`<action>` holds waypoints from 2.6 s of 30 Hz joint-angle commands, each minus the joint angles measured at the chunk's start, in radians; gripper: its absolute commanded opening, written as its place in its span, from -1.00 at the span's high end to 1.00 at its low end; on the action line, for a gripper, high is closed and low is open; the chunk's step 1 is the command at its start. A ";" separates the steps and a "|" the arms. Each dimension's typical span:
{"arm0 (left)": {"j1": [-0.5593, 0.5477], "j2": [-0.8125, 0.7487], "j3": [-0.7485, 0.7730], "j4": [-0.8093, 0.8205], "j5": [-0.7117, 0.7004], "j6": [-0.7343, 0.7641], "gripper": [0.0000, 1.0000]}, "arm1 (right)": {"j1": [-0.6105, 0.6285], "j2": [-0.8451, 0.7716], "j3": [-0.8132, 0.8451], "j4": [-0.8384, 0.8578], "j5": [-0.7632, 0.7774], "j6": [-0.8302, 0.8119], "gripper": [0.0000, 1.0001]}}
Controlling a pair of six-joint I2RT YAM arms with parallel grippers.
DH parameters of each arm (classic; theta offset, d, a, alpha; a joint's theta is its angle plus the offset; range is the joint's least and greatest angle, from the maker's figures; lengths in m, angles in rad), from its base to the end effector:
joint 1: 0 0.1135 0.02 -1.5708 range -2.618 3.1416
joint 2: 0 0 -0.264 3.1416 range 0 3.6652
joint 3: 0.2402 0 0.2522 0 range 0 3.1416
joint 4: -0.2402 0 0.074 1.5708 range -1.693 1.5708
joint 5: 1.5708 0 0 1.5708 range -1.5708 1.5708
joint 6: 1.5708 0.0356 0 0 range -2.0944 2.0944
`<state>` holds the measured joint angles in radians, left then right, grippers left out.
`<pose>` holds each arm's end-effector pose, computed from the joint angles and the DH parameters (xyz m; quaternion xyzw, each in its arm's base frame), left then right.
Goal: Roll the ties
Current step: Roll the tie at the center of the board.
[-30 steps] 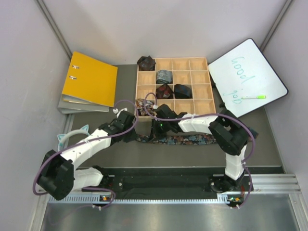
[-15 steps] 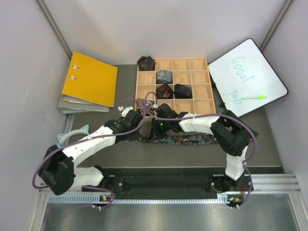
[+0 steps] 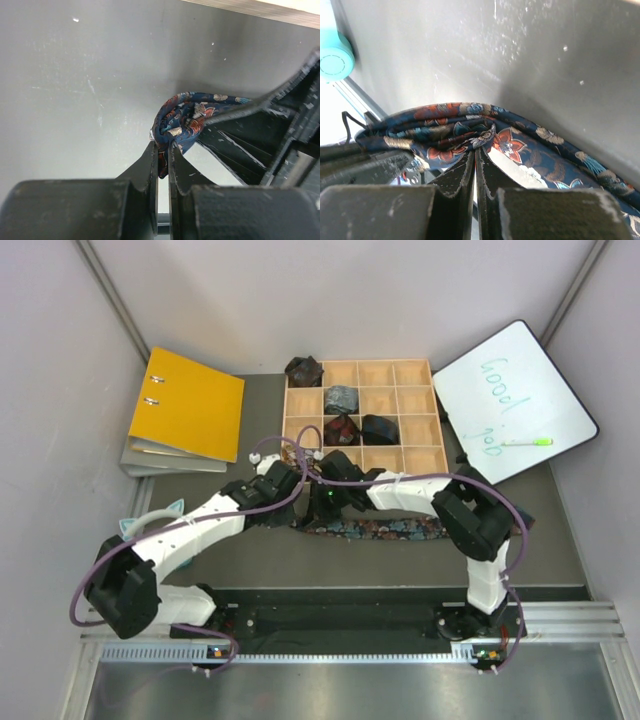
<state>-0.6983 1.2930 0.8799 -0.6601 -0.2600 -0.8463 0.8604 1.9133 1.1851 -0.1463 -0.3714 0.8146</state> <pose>0.1957 -0.1523 0.2287 -0.1029 0.9560 -0.0804 0.2626 0.2512 0.3118 0.1617 -0.0841 0.9222 0.3653 0.0955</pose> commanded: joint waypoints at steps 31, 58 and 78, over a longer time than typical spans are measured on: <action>-0.138 0.305 0.252 -0.091 -0.087 -0.046 0.98 | -0.075 -0.062 -0.053 -0.039 -0.055 -0.058 0.92; -0.167 0.414 0.284 -0.029 -0.035 -0.036 0.13 | -0.251 -0.456 -0.341 -0.256 0.038 -0.178 0.89; -0.104 0.223 0.304 -0.069 -0.001 0.038 -0.56 | -0.224 -0.474 -0.274 -0.128 -0.107 -0.058 0.91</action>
<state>-0.8398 1.6112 1.1728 -0.7158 -0.2699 -0.8482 0.6197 1.4666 0.8501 -0.3763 -0.4084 0.6960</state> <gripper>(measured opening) 0.773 0.051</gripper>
